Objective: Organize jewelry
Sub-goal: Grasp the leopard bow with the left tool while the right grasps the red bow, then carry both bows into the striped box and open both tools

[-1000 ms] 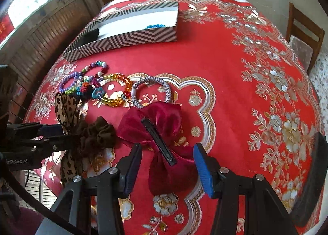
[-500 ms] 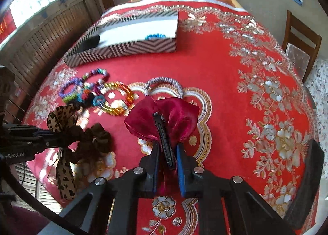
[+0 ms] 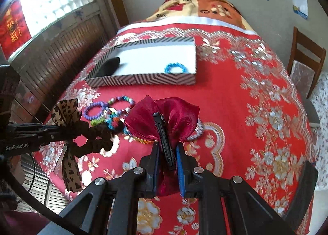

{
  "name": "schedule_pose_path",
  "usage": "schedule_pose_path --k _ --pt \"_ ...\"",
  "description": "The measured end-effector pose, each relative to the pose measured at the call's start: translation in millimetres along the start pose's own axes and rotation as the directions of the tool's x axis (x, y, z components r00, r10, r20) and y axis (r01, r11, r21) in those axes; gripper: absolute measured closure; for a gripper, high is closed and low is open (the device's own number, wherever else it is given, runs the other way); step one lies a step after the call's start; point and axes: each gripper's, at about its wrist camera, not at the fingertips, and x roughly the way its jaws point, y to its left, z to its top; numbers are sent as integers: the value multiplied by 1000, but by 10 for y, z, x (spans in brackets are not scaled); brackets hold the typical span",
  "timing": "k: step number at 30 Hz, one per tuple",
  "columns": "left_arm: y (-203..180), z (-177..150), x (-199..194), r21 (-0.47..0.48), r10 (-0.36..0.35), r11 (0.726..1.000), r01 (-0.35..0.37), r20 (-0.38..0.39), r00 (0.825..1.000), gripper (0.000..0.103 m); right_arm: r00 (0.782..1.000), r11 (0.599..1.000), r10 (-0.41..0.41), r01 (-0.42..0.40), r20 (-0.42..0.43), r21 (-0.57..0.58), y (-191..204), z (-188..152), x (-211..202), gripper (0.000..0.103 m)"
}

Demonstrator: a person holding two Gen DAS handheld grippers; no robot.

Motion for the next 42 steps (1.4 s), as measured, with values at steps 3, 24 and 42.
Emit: schedule_pose_path --k 3,24,42 --pt "44 75 -24 -6 19 1000 -19 13 1000 89 1000 1000 7 -7 7 -16 72 72 7 89" --pt "412 728 5 -51 137 990 -133 89 987 88 1000 998 23 -23 2 -55 149 607 258 89" --pt "856 1737 158 -176 142 977 -119 123 982 88 999 997 35 -37 -28 -70 -23 1420 773 89"
